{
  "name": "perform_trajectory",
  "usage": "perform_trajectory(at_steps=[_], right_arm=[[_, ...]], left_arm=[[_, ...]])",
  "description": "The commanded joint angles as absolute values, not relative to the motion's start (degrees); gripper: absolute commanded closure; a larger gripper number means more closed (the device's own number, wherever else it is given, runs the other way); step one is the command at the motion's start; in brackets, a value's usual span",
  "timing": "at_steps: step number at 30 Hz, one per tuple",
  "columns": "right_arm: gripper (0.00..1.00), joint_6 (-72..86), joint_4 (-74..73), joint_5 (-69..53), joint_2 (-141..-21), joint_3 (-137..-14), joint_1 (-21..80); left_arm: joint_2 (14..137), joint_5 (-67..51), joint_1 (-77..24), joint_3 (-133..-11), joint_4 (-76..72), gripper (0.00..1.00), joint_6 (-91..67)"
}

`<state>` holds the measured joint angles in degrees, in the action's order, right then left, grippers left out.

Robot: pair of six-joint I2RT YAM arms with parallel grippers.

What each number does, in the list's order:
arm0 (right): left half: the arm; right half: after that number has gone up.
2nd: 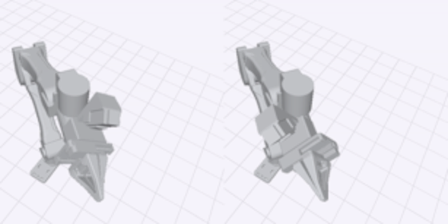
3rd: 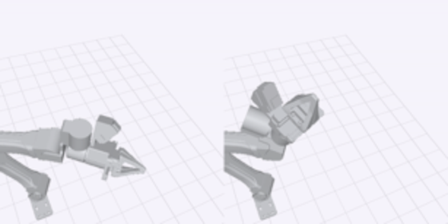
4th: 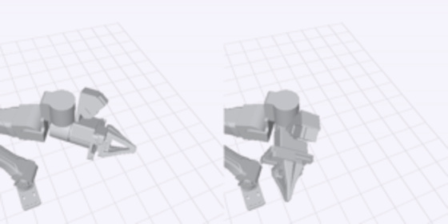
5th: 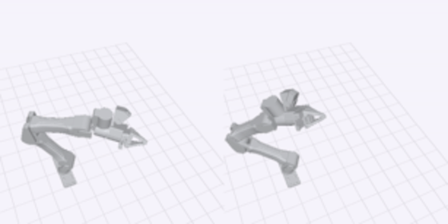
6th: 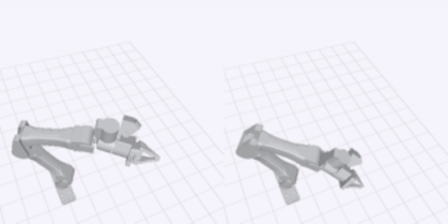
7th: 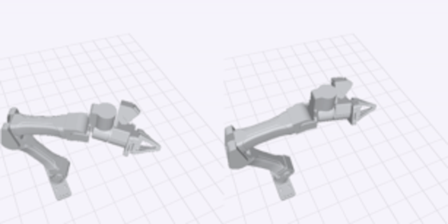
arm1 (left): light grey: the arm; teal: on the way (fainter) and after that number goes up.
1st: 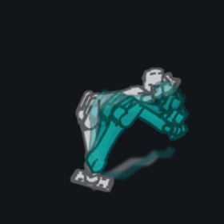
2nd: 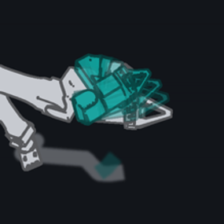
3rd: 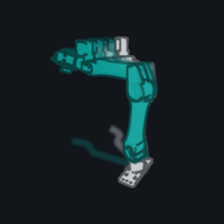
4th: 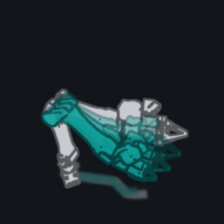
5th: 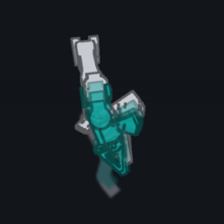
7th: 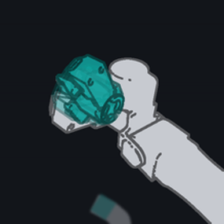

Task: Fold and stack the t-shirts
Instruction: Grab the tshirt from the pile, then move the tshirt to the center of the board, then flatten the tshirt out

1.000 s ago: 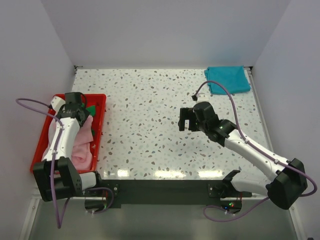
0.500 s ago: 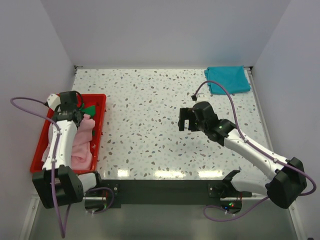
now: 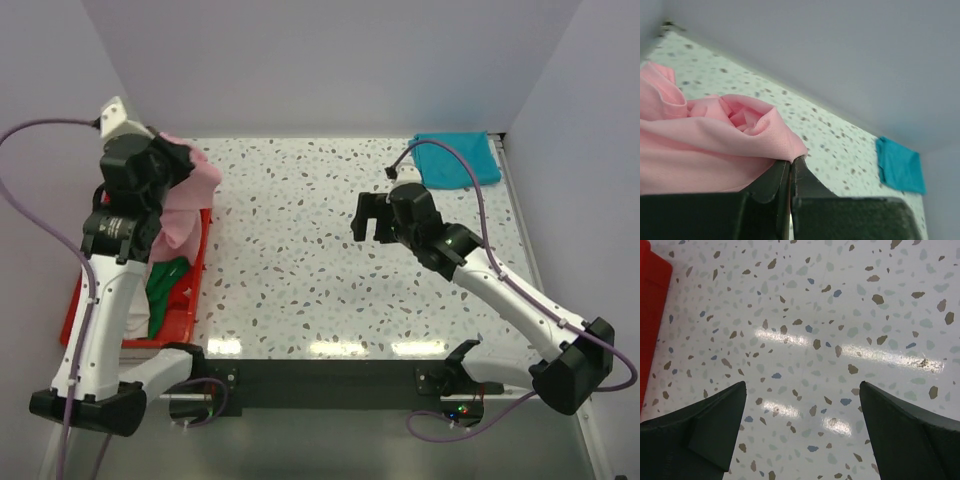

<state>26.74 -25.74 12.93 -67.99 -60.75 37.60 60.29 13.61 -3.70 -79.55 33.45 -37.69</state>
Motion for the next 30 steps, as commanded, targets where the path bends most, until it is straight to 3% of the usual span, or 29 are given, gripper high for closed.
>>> perform_trajectory(at_steps=[1,8,15,16,17,19,22,26,30], right_arm=[[0.01,26.10,-26.80,15.38,-66.19,-65.29,37.62],[0.01,25.75,-29.44,19.86,-61.80,-67.41,37.70],[0.01,24.43,-31.11,24.08,-62.30,-67.76,37.62],[0.01,24.52,-31.37,24.17,-62.84,-67.68,37.62],[0.01,24.61,-31.64,24.08,-63.71,-67.41,37.62],[0.01,25.40,-32.78,23.73,-65.73,-66.45,37.62],[0.01,26.80,-34.10,24.17,-67.59,-63.39,37.53],[0.01,29.61,-35.60,25.13,-67.59,-58.02,37.53],[0.01,33.21,-36.47,27.06,-65.83,-50.73,37.53]], left_arm=[[64.24,16.95,-17.11,-88.14,29.88,1.00,-35.33],[72.15,27.67,-43.21,-94.83,26.55,1.00,-34.37],[75.22,25.33,-42.03,-88.87,25.22,0.98,-38.75],[75.50,19.48,-37.84,-84.25,25.14,0.93,-40.93],[75.59,17.51,-36.23,-80.81,22.27,0.82,-41.65],[75.41,11.30,-31.85,-69.86,17.95,0.45,-42.27],[76.90,3.64,-26.39,-60.94,14.33,0.28,-43.07],[74.19,2.72,-25.23,-55.82,13.53,0.28,-41.40],[73.13,1.76,-25.23,-54.41,16.17,0.35,-39.46]])
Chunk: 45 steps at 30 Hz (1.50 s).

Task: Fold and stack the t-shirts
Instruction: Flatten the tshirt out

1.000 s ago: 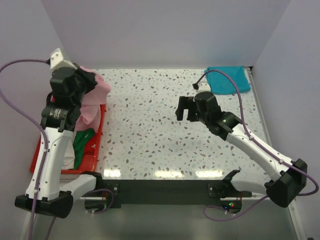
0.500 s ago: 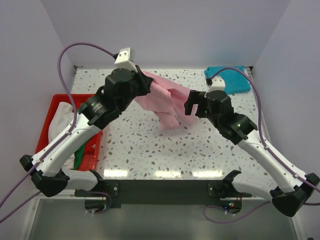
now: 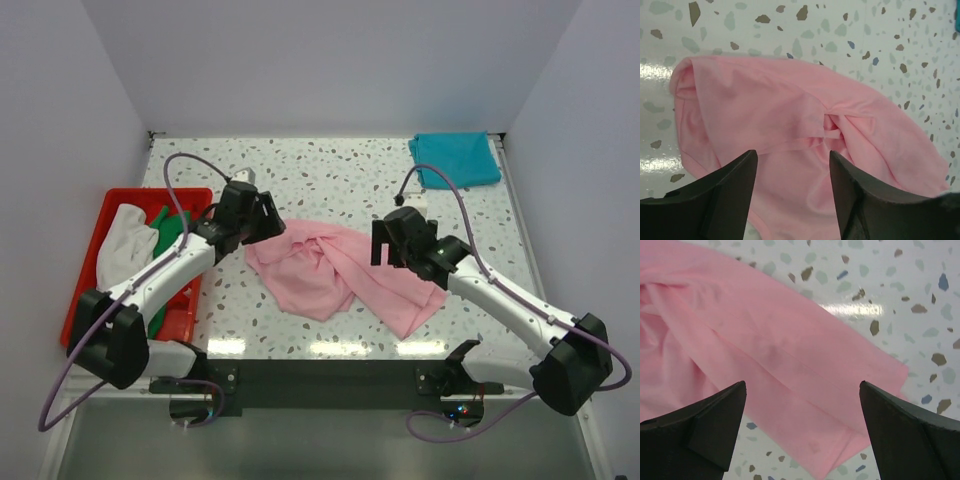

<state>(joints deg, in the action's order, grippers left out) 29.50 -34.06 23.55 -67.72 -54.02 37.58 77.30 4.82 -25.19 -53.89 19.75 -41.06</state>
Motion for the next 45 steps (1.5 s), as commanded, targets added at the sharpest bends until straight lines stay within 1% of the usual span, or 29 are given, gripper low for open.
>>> perform_trajectory(at_steps=[1,3,4,6,10,12,13,14,23,34,40,44,45], right_arm=[[0.02,35.22,-36.74,27.68,-65.48,-48.28,37.27],[0.03,36.73,-36.30,28.39,-64.78,-46.33,36.83],[0.04,37.87,-36.04,28.21,-64.78,-45.19,36.30],[0.05,38.58,-34.90,27.52,-65.39,-44.56,35.95],[0.07,39.72,-34.19,26.63,-66.53,-44.39,35.60],[0.07,39.81,-33.93,26.72,-66.53,-44.12,35.33],[0.07,39.73,-33.93,26.72,-66.45,-44.03,35.07],[0.07,39.81,-33.84,26.81,-66.45,-43.95,34.98],[0.07,38.67,-33.57,26.54,-65.22,-42.28,32.79],[0.08,37.97,-32.70,24.79,-63.90,-40.17,29.71],[0.08,37.79,-32.52,24.17,-63.72,-39.46,28.30],[0.08,37.97,-32.52,24.00,-63.55,-38.85,27.86],[0.08,38.06,-32.61,23.99,-63.37,-38.59,27.77]], left_arm=[[73.13,1.67,-25.31,-52.84,16.00,0.40,-39.20],[74.26,2.45,-25.31,-51.68,15.64,0.44,-39.46],[74.88,3.51,-25.31,-51.51,15.82,0.49,-39.72],[76.89,4.22,-25.31,-51.77,16.35,0.54,-40.43],[79.10,8.68,-25.23,-51.51,17.31,0.59,-44.02],[80.59,10.01,-25.05,-51.42,18.10,0.56,-45.17],[81.03,11.24,-25.14,-51.15,18.28,0.51,-45.87],[81.47,11.51,-25.14,-50.89,17.85,0.49,-46.92],[83.23,16.78,-25.05,-50.18,18.36,0.43,-49.66],[87.27,20.21,-24.17,-51.41,18.54,0.42,-49.75],[89.64,19.95,-23.82,-51.85,17.75,0.42,-49.57],[90.70,18.99,-23.64,-51.86,15.65,0.44,-49.31],[90.88,18.81,-23.73,-51.86,15.47,0.47,-49.13]])
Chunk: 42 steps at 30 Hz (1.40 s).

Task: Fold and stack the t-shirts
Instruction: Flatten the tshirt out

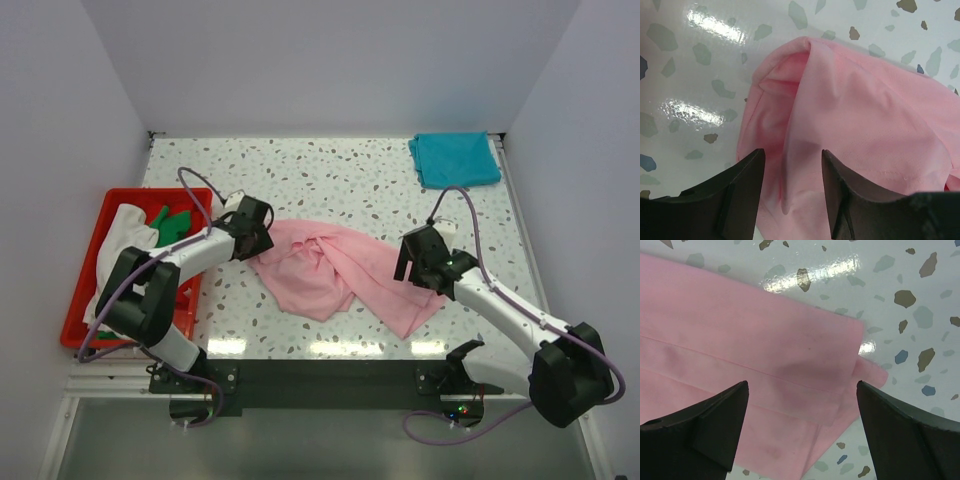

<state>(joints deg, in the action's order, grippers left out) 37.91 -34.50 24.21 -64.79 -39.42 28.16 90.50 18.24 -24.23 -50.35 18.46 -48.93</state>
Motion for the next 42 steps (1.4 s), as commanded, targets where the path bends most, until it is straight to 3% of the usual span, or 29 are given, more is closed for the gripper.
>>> perform_trajectory(at_steps=[1,12,16,20,23,30,37,42], right_arm=[[0.08,38.23,-32.78,23.99,-63.20,-38.50,27.69],[0.17,43.41,-31.65,23.64,-61.70,-33.32,26.90],[0.28,44.47,-29.45,23.82,-62.05,-32.26,26.02],[0.49,45.09,-27.43,23.82,-62.14,-31.29,25.31],[0.57,45.18,-26.54,23.82,-62.58,-30.94,24.70],[0.59,45.18,-26.01,23.29,-63.02,-30.58,24.26],[0.48,46.75,-30.06,24.26,-61.17,-30.06,23.91],[0.47,48.60,-29.27,23.47,-61.17,-28.92,23.64]], left_arm=[[90.88,18.46,-23.64,-51.86,14.95,0.49,-49.04],[90.26,16.26,-23.64,-52.12,12.92,0.76,-48.69],[89.91,15.82,-23.64,-52.64,13.01,0.84,-48.25],[89.12,15.82,-23.64,-53.26,13.53,0.91,-47.81],[88.51,15.82,-23.55,-53.53,13.89,0.94,-47.55],[87.72,15.64,-23.38,-53.96,14.33,1.00,-47.11],[87.19,15.29,-23.29,-54.05,14.59,1.00,-46.85],[87.10,14.94,-23.29,-54.23,14.59,1.00,-46.67]])
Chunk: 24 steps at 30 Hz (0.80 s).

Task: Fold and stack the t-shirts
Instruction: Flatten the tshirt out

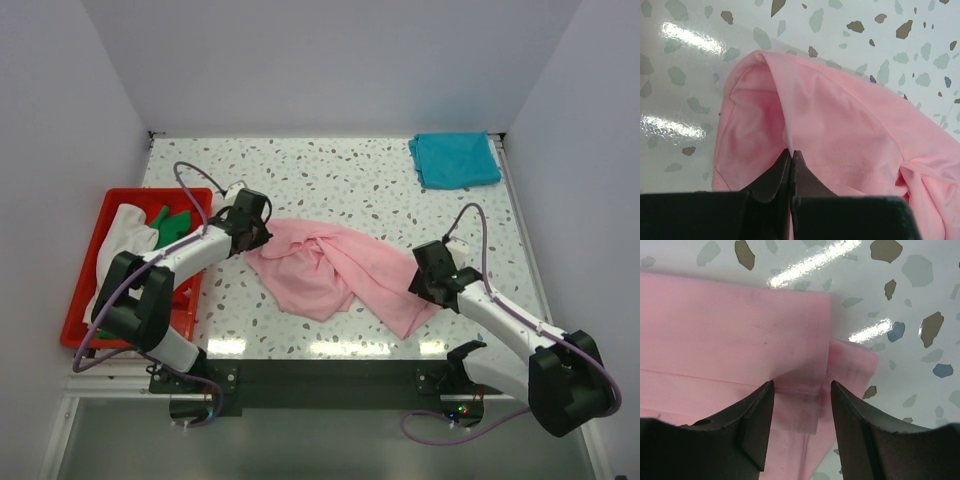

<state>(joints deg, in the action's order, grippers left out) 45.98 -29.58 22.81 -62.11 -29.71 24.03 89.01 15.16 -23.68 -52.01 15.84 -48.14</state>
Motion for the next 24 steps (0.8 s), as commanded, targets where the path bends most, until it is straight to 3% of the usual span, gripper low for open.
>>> perform_trajectory(at_steps=[1,8,19,21,24], right_arm=[[0.47,48.78,-29.09,23.47,-61.17,-28.92,23.56],[0.54,49.92,-27.51,23.64,-61.00,-28.83,23.29],[0.94,49.04,-26.63,23.20,-60.03,-29.88,22.59],[0.99,48.43,-27.94,23.12,-59.24,-31.20,22.50],[1.00,47.29,-30.49,23.38,-56.97,-33.65,22.50]], left_arm=[[87.19,14.85,-23.29,-54.23,14.59,1.00,-46.58],[85.96,15.12,-23.03,-54.40,15.20,1.00,-46.14],[84.73,14.85,-22.59,-54.58,15.47,1.00,-45.70],[84.29,14.68,-22.41,-54.75,15.73,1.00,-45.44],[83.06,14.33,-21.97,-55.63,16.78,1.00,-45.00]])
